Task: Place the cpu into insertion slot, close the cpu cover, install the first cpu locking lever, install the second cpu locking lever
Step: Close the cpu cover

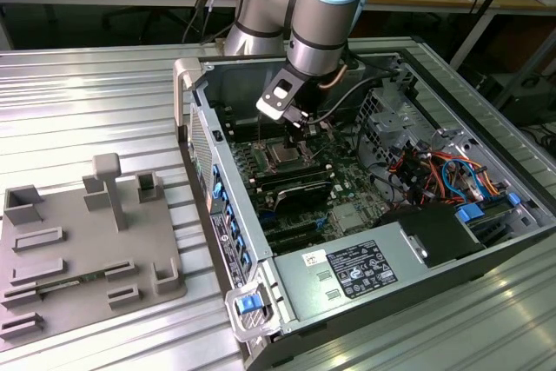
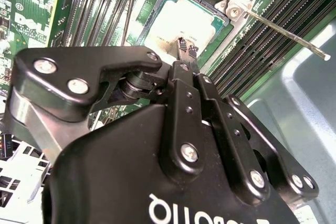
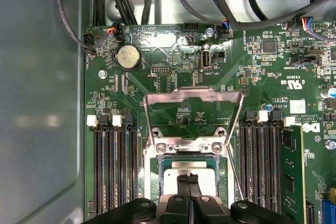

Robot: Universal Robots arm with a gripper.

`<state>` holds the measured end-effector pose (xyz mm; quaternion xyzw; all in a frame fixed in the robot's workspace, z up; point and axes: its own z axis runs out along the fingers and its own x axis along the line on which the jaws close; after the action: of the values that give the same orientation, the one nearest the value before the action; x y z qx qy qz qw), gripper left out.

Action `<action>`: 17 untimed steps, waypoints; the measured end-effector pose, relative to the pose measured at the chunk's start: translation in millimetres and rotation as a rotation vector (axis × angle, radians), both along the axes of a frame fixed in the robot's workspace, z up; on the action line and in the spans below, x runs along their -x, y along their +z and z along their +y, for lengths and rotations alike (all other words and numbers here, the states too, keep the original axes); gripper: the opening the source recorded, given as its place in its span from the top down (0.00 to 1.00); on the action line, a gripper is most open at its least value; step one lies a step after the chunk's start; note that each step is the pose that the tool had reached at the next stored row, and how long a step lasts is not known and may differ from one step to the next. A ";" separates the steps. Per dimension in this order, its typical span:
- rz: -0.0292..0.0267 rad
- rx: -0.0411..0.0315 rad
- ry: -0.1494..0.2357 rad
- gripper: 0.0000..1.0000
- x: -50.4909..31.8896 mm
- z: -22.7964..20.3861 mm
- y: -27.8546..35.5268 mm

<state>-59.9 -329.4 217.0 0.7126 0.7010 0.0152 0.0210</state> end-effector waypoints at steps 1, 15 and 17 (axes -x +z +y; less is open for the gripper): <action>0.0000 0.0000 0.000 0.89 0.0 0.0 0.0; 0.0000 0.0000 0.000 0.89 -0.1 0.0 4.8; -0.0001 -0.0002 0.000 0.89 -0.1 0.0 5.1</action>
<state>-59.8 -329.4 222.1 0.7126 0.7011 0.0153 0.0210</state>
